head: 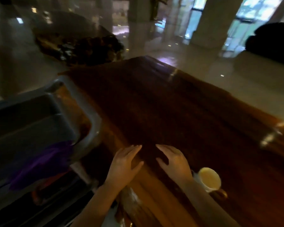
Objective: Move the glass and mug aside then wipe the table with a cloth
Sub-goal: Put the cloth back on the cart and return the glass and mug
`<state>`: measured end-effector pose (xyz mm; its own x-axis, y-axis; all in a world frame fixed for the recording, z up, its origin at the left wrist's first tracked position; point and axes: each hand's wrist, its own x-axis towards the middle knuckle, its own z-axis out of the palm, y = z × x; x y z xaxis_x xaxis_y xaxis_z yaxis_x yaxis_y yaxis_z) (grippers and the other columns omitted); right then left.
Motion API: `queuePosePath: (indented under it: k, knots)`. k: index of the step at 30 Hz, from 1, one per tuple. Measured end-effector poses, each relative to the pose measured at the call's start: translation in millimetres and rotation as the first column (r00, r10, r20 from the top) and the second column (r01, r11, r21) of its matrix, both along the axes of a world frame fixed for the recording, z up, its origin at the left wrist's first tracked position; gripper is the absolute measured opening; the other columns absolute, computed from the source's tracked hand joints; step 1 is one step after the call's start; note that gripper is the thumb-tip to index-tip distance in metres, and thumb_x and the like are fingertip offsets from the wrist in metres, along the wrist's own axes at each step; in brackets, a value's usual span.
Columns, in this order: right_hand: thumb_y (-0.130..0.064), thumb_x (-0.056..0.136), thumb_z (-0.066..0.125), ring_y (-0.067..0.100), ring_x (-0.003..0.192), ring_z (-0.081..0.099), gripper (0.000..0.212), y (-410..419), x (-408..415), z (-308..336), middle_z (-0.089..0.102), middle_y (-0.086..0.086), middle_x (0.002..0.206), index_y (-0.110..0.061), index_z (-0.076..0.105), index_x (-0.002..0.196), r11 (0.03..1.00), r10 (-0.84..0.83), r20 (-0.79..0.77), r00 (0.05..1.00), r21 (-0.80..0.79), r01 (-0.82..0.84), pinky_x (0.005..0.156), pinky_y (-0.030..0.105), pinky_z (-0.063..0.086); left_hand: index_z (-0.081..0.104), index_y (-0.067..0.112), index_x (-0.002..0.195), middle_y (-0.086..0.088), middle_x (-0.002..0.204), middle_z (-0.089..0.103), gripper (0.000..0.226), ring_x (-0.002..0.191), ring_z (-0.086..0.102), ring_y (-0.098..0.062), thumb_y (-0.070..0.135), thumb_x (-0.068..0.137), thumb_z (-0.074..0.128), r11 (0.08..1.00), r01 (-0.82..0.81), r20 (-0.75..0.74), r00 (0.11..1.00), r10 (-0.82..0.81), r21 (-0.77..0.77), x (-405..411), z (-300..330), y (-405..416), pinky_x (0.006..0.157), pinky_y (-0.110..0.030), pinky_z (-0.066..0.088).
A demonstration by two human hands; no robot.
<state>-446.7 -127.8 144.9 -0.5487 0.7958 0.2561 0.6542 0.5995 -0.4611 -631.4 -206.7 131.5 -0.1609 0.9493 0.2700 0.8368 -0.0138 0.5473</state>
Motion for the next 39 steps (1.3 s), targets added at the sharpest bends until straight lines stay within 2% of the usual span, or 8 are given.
queuePosePath:
  k: [6,11,17,22,25,28,34,39]
  knots:
    - [-0.022,0.081,0.071,0.022,0.118,0.053,0.051,-1.7,147.3,-33.7,0.058,0.004,0.130,-0.022,0.051,0.128,0.882,-0.450,0.054,0.891,-0.126,0.454,0.091,0.038,0.047,0.022,0.039,0.138,0.005,0.145,0.037,0.077,0.133,0.030,-0.014,0.043,0.076,0.067,0.912,0.240,0.318,0.939,-0.131,-0.333,100.0,-50.1,45.1,0.105,-0.040,0.036]
    - [-0.023,0.083,0.069,0.025,0.124,0.047,0.060,-7.3,216.8,-77.0,0.047,0.008,0.141,-0.019,0.042,0.136,0.724,-0.602,0.136,0.787,-0.324,0.609,0.094,0.040,0.047,0.001,0.043,0.139,0.005,0.151,0.022,0.112,0.137,0.021,-0.019,0.031,0.063,0.081,0.807,0.348,0.507,0.859,-0.071,-0.477,155.7,-99.3,53.1,0.108,-0.048,0.029]
    - [-0.020,0.089,0.061,0.014,0.103,0.060,0.040,-10.9,234.9,-114.2,0.060,0.006,0.126,-0.015,0.052,0.127,0.557,-0.649,0.148,0.746,-0.576,0.599,0.076,0.022,0.052,0.003,0.043,0.139,0.003,0.145,0.035,0.115,0.133,0.029,-0.018,0.012,0.061,0.082,0.848,0.232,0.605,0.787,0.124,-0.476,183.1,-133.1,52.3,0.104,-0.046,0.029]
    - [-0.019,0.090,0.061,0.012,0.093,0.064,0.023,-5.7,242.1,-119.6,0.070,0.004,0.111,-0.015,0.066,0.112,0.583,-0.654,0.088,0.752,-0.575,0.574,0.077,0.028,0.055,0.010,0.035,0.140,0.006,0.139,0.043,0.111,0.120,0.037,-0.011,0.011,0.060,0.082,0.869,0.125,0.606,0.763,0.224,-0.479,197.6,-142.8,62.6,0.084,-0.030,0.039]
    - [-0.015,0.090,0.060,0.010,0.090,0.063,0.021,-2.5,248.8,-123.8,0.070,0.002,0.108,-0.017,0.066,0.110,0.604,-0.620,0.084,0.780,-0.583,0.543,0.074,0.026,0.056,0.025,0.030,0.135,0.003,0.138,0.045,0.096,0.128,0.036,-0.019,0.007,0.060,0.081,0.884,0.099,0.647,0.719,0.254,-0.457,209.7,-147.1,71.7,0.096,-0.041,0.037]
    - [-0.014,0.090,0.060,0.006,0.083,0.062,0.021,-1.6,254.0,-127.2,0.069,-0.001,0.104,-0.019,0.066,0.109,0.625,-0.602,0.072,0.795,-0.577,0.526,0.066,0.018,0.052,0.033,0.031,0.129,-0.002,0.137,0.046,0.087,0.123,0.037,-0.014,0.004,0.062,0.079,0.897,0.073,0.691,0.665,0.282,-0.437,221.5,-146.9,78.2,0.100,-0.043,0.034]
    - [-0.009,0.087,0.062,0.004,0.081,0.065,0.018,-7.5,279.2,-112.5,0.071,-0.003,0.096,-0.017,0.070,0.102,0.659,-0.640,-0.094,0.763,-0.578,0.481,0.069,0.027,0.057,0.036,0.029,0.129,-0.004,0.135,0.044,0.085,0.121,0.040,-0.013,-0.003,0.061,0.077,0.915,0.127,0.722,0.659,0.210,-0.382,242.9,-135.0,81.0,0.096,-0.034,0.040]
    - [-0.006,0.085,0.064,0.008,0.087,0.069,0.020,-21.3,336.6,-86.3,0.074,-0.003,0.095,-0.021,0.071,0.095,0.593,-0.738,-0.250,0.627,-0.685,0.424,0.076,0.033,0.059,0.035,0.028,0.131,0.000,0.134,0.042,0.088,0.120,0.040,-0.009,0.000,0.061,0.079,0.908,0.249,0.736,0.671,0.089,-0.337,289.2,-111.0,87.9,0.096,-0.035,0.042]
